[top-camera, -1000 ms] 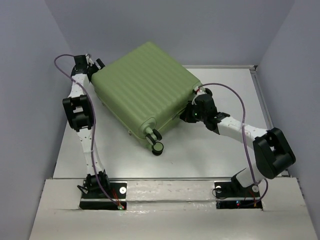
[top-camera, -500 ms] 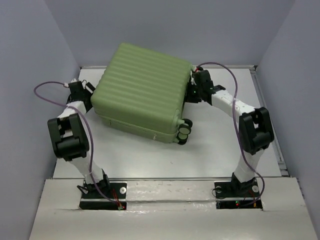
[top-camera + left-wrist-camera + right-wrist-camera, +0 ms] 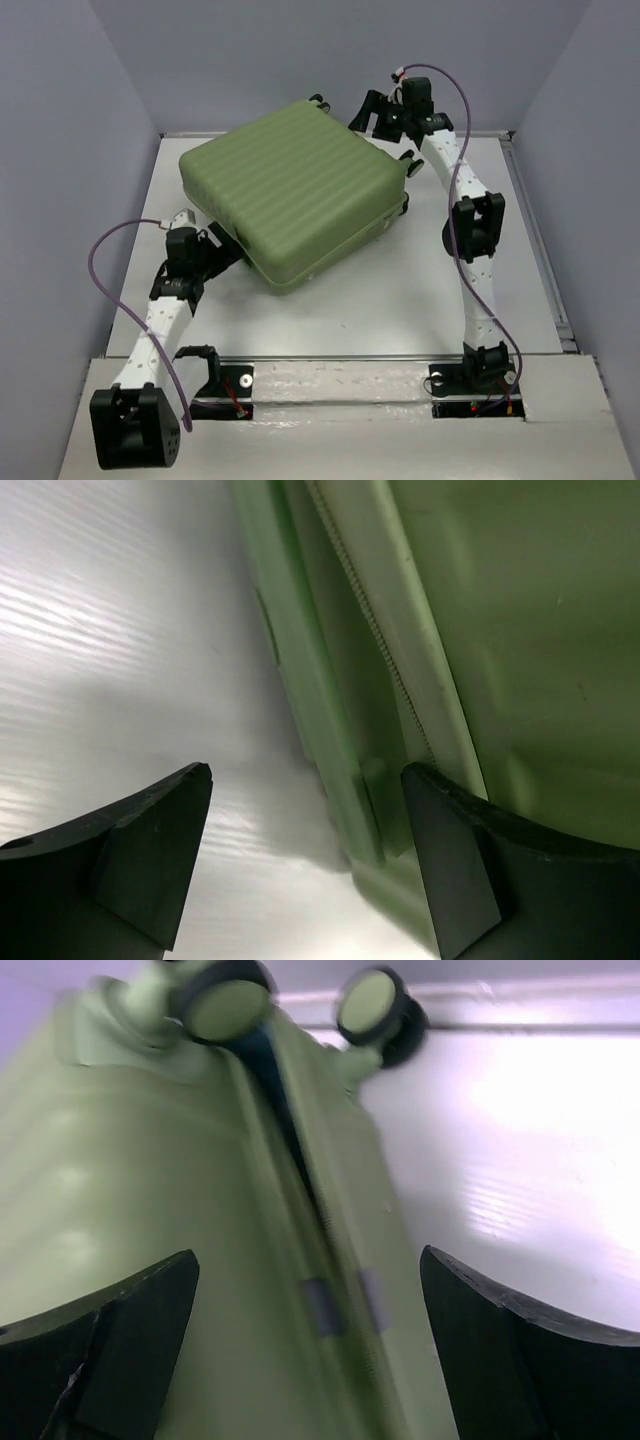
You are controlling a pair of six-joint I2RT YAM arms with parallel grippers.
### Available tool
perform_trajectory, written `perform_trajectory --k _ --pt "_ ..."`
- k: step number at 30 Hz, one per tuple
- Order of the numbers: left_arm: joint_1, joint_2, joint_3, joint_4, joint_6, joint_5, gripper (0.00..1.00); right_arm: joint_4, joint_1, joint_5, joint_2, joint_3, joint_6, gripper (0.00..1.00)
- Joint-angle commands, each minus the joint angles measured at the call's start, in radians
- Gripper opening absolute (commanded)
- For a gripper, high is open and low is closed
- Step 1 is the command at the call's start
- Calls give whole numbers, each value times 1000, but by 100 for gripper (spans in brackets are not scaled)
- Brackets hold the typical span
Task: Pack the luggage
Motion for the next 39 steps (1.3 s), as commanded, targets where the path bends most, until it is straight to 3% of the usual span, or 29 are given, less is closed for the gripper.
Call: perform_trajectory --k 1,6,8,9,10,11,13,14,16,17,22,24,25,26,30,32,36,39 --pt "-175 -76 -11 74 -109 178 90 32 8 -255 -102 82 34 100" --pt "-233 -125 -36 96 -156 127 90 37 -87 -327 -226 56 -22 100" --pt "-245 -134 -51 97 -166 122 90 37 -96 -327 -309 -20 -64 91" --pt "-255 -139 -56 129 -169 122 90 39 -96 -321 -364 -82 -93 84" --pt "-261 -146 -60 134 -170 122 90 66 -96 -324 -493 -254 -132 75" --pt "-267 -159 -59 137 -167 119 89 103 -84 -330 -572 -366 -145 51" --pt "-272 -177 -56 136 -158 108 88 236 -66 -307 -756 -651 -133 30" --pt "-273 -188 -53 131 -149 98 86 425 -57 -289 -953 -946 -112 15" --pt "-276 -220 -47 124 -134 90 81 631 -28 -293 -1132 -1186 -43 7" --pt "-278 -231 -47 119 -117 85 77 705 -3 -299 -1297 -1407 -21 7" --pt "-293 -280 -71 105 -86 105 55 845 216 -177 -1553 -1809 -16 7" --pt "-308 -292 -73 105 -95 136 51 884 279 -128 -1565 -1897 -19 17" --pt "-314 -301 -68 105 -95 145 45 923 290 -123 -1558 -1964 -22 23" --pt "-322 -309 -68 105 -97 171 39 939 299 -91 -1546 -1987 -28 34" --pt "-353 -341 -51 68 -83 242 20 1054 352 -17 -1478 -2078 -68 44" --pt "-415 -326 -36 59 -69 245 17 1120 364 1 -1423 -2101 -90 46" --pt "-619 -228 -18 64 -80 101 15 1216 364 24 -1306 -2086 -111 48" --pt "-676 -232 -14 71 -109 9 15 1231 376 15 -1228 -2063 -128 53"
